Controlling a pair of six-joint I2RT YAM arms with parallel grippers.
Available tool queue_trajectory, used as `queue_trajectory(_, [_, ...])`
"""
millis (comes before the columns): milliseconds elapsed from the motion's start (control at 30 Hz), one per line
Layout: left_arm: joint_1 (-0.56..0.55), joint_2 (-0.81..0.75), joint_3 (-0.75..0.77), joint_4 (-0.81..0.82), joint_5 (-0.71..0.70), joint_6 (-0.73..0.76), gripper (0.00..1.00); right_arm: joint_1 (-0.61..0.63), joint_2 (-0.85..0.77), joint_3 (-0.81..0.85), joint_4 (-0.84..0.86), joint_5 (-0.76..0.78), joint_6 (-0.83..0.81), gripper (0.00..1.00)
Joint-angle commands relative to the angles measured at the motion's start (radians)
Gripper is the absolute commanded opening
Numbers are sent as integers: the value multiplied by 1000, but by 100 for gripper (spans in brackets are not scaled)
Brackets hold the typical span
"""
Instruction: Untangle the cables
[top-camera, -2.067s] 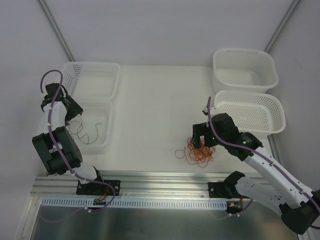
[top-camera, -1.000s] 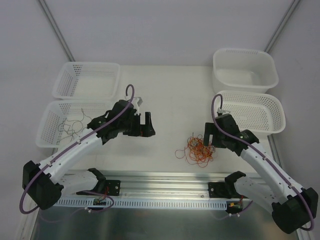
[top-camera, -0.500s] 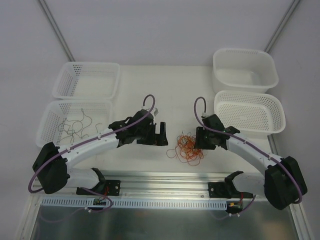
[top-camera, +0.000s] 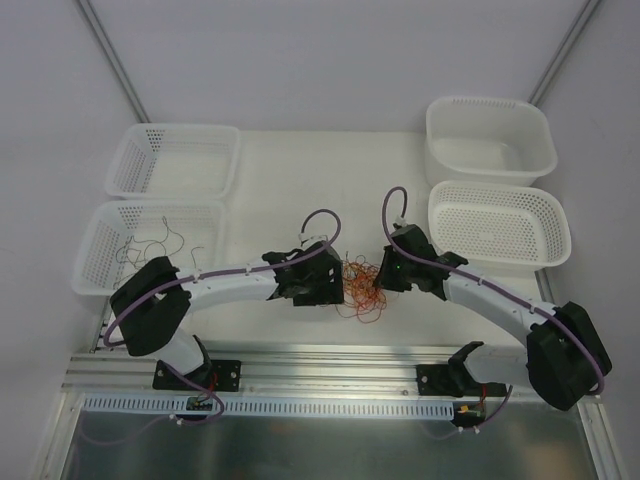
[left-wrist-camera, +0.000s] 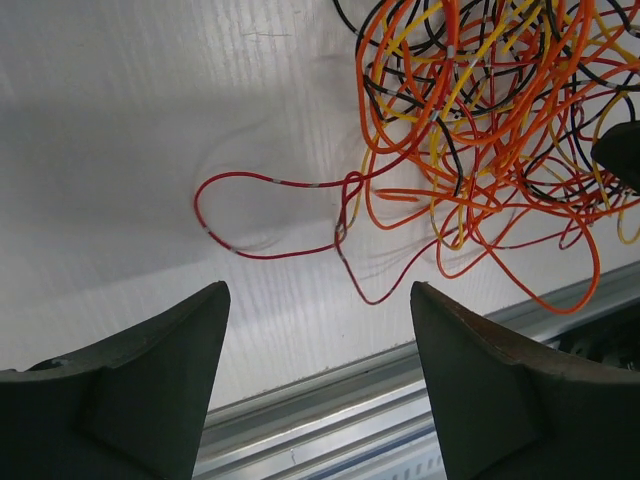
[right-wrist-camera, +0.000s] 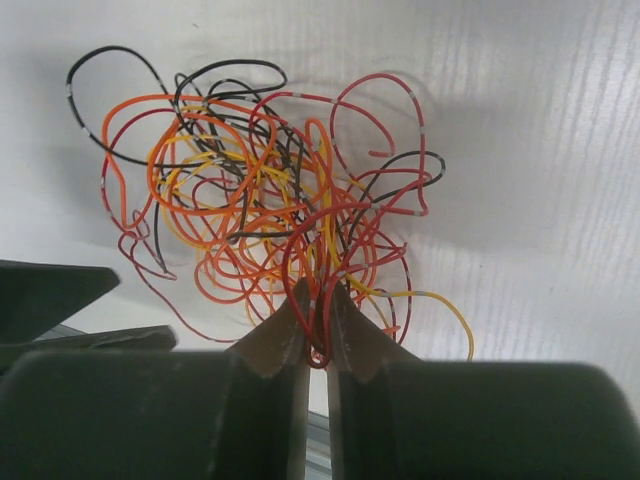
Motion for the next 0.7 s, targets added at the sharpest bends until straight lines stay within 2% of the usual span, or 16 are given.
queue_trajectory(0, [-21,50,63,22,-59,-51,73,15,-40,10,51,22,73,8])
queue_trajectory(300, [-22,126,101,22,-140,-72,54,32,-62,-7,58,22,88,6])
queue_trajectory(367, [-22,127,94,24,-162,-84,47,32,-68,-13,55,23,86,6])
queue_trajectory(533, [-20,121,54,22,-183,-83,20,32,-94,-19,29,80,67,5])
queue_trajectory(567, [-20,113,48,21,-193,-81,9,32,-99,-19,15,97,64,4])
queue_trajectory(600, [-20,107,35,22,-199,-81,2,32,-105,-21,9,107,59,4])
queue_trajectory(667, [-17,92,21,22,-216,-62,0,32,-125,-25,-10,129,48,4])
